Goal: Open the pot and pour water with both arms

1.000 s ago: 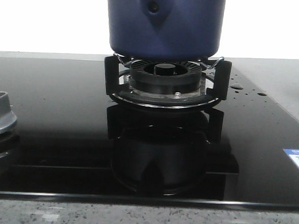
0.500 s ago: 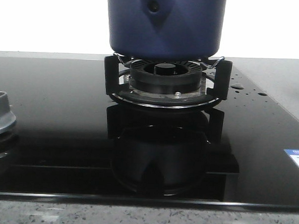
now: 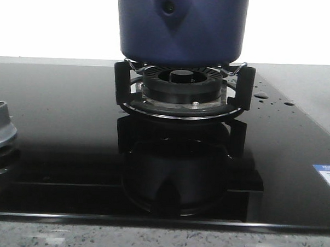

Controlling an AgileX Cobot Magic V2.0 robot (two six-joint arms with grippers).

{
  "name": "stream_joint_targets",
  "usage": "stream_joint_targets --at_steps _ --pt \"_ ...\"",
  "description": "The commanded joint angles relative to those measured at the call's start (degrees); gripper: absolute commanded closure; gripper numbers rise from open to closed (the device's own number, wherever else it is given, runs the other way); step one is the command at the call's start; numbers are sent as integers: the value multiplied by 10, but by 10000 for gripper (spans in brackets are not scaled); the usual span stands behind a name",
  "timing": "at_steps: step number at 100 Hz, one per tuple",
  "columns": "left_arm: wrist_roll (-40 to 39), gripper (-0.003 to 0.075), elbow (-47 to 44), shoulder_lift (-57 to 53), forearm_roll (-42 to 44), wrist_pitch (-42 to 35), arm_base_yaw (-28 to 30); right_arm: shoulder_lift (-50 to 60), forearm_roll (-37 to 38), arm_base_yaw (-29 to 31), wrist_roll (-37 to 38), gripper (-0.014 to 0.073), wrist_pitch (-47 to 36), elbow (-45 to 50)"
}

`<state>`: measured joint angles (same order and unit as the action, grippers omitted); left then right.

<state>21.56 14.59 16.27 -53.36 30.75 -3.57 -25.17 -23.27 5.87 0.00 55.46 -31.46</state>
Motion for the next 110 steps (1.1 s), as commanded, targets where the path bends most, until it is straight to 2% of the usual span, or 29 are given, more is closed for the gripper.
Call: stream_joint_targets --at_steps 1,5,19,28,38,51,56,63,72,80,85,89,96,101,110 --pt "75 729 58 66 -81 34 -11 -35 -67 -3 -5 659 35 -47" --pt "108 729 76 85 -128 49 -22 -46 -97 -3 -15 659 56 -57" --pt "296 729 128 162 -308 157 -56 -55 -226 -15 -122 659 81 -69" --pt "397 729 162 215 -386 225 -63 -55 -289 -24 -237 659 81 -70" --pt "473 729 204 266 -396 266 -63 -55 -326 -28 -327 659 78 -70" --pt "576 718 264 326 -394 276 -72 -55 -336 -28 -388 656 61 -70" --pt "621 682 284 347 -392 277 -85 -55 -336 -28 -398 655 54 -70" --pt "677 584 312 375 -384 277 -104 -55 -337 -28 -421 644 48 -72" --pt "722 414 345 412 -371 258 -126 -55 -337 -28 -453 538 38 -73" --pt "730 282 371 441 -371 215 -145 -55 -337 -28 -471 350 31 -82" --pt "730 231 387 462 -371 182 -153 -55 -337 -28 -471 229 22 -86" --pt "730 209 402 474 -370 165 -157 -55 -337 -28 -471 137 16 -90" --pt "730 205 427 501 -369 146 -161 -55 -337 -28 -471 33 8 -93" --pt "730 205 446 522 -369 141 -160 -55 -337 -28 -471 3 6 -93" --pt "730 205 483 565 -369 143 -160 -55 -337 -28 -471 8 6 -93"
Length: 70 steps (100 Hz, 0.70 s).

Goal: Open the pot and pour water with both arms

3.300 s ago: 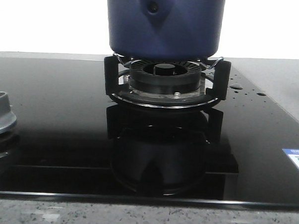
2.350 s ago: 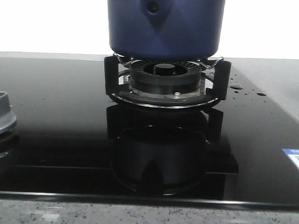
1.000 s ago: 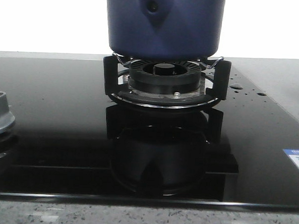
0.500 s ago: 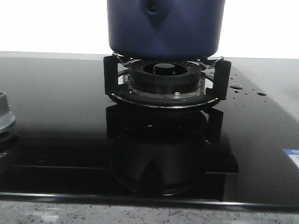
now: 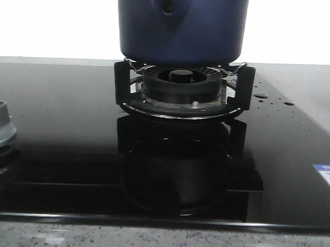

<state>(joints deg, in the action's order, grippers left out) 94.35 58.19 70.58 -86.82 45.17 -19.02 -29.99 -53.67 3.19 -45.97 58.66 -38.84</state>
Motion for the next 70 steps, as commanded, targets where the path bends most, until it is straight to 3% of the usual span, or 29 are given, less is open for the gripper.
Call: stream_joint_targets --at_steps 1,39,70 --pt "2 205 50 30 -34 -1 -6 -7 -33 -1 -11 9 -26 -19" --pt "14 205 207 207 -34 57 -6 -7 -33 -29 -11 10 -18 -19" --pt "19 205 255 269 -46 81 -7 -7 -33 -29 -11 10 -17 -19"
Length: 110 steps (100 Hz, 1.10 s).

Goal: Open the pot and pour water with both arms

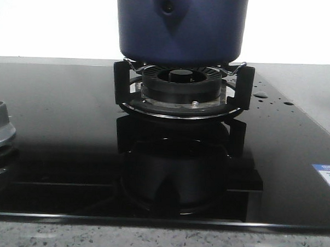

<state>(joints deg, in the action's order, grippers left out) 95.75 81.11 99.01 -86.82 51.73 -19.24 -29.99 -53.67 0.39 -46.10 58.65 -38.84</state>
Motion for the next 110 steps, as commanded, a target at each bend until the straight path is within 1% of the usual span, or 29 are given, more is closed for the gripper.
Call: stream_joint_targets --at_steps 1,27,51,63,87,97,110 --pt "6 205 26 -13 -46 15 -4 -7 -33 -1 -10 10 -17 -19" --pt "52 205 27 -7 -55 14 -26 -7 -33 -1 -10 10 -35 -19" --pt "54 217 27 -7 -68 -7 -44 -7 -33 -1 -10 10 -44 -19" --pt "54 276 27 -7 -85 -11 -44 -7 -34 -1 -10 10 -48 -19" --pt "54 438 27 -7 -85 -11 -44 -7 -49 -1 -10 10 -78 -19" --pt "54 480 27 -8 -92 -11 -44 -7 -49 -1 -10 10 -87 -19" --pt "54 515 27 -24 -137 -8 -32 -7 -49 -1 -10 10 -95 -19"
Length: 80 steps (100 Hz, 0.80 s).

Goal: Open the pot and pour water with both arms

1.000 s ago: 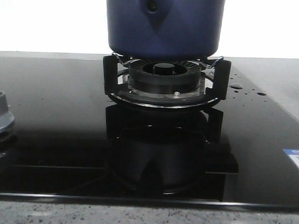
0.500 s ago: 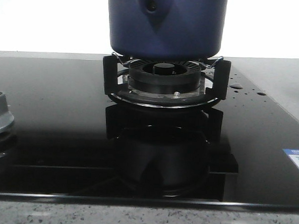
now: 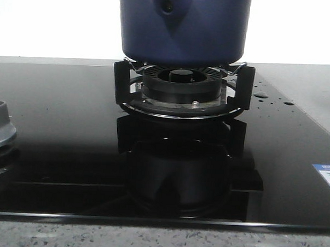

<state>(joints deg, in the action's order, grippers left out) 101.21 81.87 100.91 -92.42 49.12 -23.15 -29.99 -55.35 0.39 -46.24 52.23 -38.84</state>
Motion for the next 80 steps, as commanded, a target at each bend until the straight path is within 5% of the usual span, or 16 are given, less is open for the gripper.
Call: stream_joint_targets --at_steps 1,29,55,80 --pt "0 517 20 -46 -83 18 8 -7 -32 -1 -8 10 -33 -19" --pt "-18 525 20 -133 -108 46 60 -1 -9 -1 -8 10 -112 -34" --pt "-100 525 0 -227 -32 81 121 -1 155 10 25 10 -345 -40" --pt "-101 525 -84 -327 -28 67 138 -1 203 54 25 9 -409 26"
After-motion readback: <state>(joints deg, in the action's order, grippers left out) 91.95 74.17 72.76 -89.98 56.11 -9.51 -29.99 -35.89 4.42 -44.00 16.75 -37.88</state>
